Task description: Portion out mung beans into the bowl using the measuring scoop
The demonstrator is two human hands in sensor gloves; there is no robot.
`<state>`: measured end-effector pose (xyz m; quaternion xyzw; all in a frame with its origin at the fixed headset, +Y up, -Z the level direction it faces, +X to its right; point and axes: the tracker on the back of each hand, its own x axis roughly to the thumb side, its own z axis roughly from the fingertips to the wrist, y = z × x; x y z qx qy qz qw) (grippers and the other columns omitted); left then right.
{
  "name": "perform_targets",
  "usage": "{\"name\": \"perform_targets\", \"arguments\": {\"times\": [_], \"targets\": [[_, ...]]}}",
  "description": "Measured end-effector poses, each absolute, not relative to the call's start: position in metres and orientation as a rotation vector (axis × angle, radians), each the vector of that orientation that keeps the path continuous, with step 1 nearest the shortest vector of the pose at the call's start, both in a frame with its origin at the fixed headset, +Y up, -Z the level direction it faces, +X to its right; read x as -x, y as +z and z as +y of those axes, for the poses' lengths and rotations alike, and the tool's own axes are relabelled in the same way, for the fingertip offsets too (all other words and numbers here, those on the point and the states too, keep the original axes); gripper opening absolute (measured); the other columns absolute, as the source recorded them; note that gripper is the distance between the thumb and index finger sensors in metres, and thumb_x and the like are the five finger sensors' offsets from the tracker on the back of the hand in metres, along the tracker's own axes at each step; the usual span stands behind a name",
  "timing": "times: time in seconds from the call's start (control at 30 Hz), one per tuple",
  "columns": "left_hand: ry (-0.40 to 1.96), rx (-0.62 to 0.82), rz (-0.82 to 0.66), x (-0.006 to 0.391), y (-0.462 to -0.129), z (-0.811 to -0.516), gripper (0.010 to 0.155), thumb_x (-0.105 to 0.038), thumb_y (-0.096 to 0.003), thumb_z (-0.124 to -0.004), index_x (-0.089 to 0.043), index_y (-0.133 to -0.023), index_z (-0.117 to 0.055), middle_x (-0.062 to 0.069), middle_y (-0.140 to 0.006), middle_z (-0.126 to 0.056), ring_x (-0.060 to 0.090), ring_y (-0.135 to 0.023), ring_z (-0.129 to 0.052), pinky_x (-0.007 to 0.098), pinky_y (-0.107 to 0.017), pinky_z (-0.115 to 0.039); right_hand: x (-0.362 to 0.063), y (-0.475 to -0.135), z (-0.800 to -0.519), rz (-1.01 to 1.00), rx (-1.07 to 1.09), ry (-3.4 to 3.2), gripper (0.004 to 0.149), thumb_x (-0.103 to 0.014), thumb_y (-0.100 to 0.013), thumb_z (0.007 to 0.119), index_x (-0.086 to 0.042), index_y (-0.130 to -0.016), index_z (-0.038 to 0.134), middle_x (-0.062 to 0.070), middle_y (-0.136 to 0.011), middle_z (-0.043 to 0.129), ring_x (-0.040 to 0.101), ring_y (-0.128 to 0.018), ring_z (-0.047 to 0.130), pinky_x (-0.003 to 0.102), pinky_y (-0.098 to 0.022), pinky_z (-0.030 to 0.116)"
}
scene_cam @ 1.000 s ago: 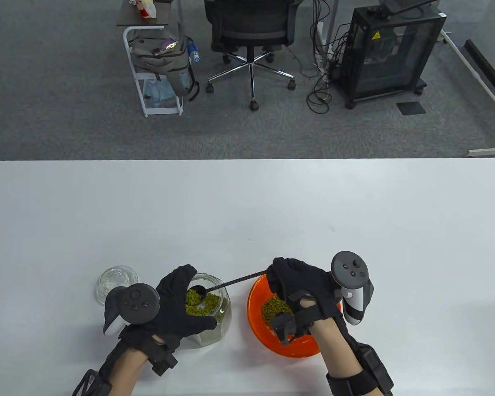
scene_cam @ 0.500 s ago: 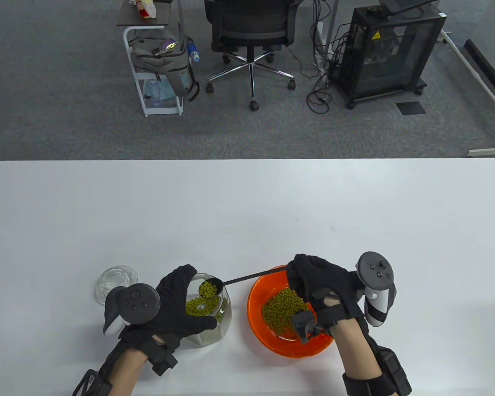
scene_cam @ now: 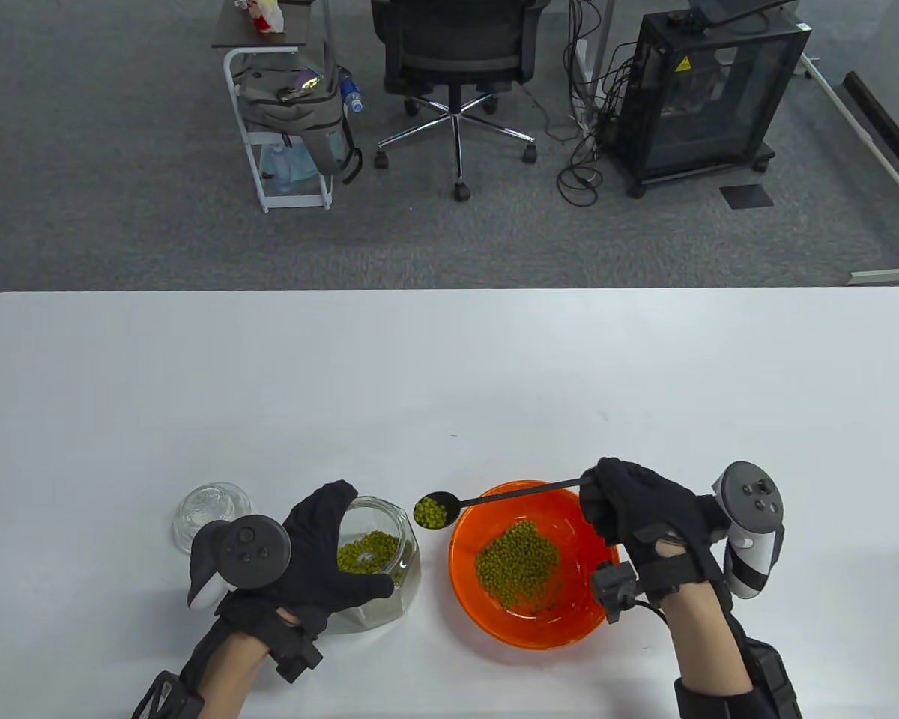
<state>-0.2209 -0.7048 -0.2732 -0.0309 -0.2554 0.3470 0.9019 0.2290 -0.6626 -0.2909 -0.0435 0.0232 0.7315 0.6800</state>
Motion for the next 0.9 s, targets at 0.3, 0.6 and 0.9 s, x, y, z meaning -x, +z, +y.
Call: {"name": "perform_targets", "arguments": {"times": [0.3, 0.6, 0.9], "targets": [[0.716, 0.065, -0.527, 0.221, -0.273, -0.705, 0.126, -0.085, -0.0380, -0.090, -0.001, -0.110, -0.028, 0.031, -0.114, -0.038, 0.060, -0.103, -0.053, 0.071, -0.073, -0.054, -0.276, -0.298, -0.671, 0.053, 0.130, 1.642, 0.043, -0.042, -0.050, 0.077, -0.006, -0.063, 0.096, 0.014, -0.048, 0.102, 0.025, -0.028, 0.097, 0.039, -0.024, 0.085], [0.708, 0.067, -0.529, 0.221, -0.273, -0.704, 0.126, -0.085, -0.0381, -0.089, 0.000, -0.110, -0.028, 0.031, -0.114, -0.038, 0.060, -0.103, -0.053, 0.071, -0.072, -0.054, -0.298, -0.298, -0.682, 0.046, 0.139, 1.609, 0.043, -0.043, -0.050, 0.078, -0.006, -0.063, 0.097, 0.014, -0.048, 0.102, 0.025, -0.028, 0.097, 0.039, -0.024, 0.085], [0.708, 0.067, -0.529, 0.221, -0.273, -0.704, 0.126, -0.085, -0.0384, -0.089, -0.001, -0.110, -0.028, 0.031, -0.114, -0.038, 0.060, -0.103, -0.053, 0.071, -0.073, -0.054, -0.312, -0.292, -0.687, 0.047, 0.127, 1.651, 0.043, -0.043, -0.050, 0.078, -0.006, -0.062, 0.097, 0.014, -0.048, 0.102, 0.025, -0.029, 0.097, 0.040, -0.024, 0.085]]}}
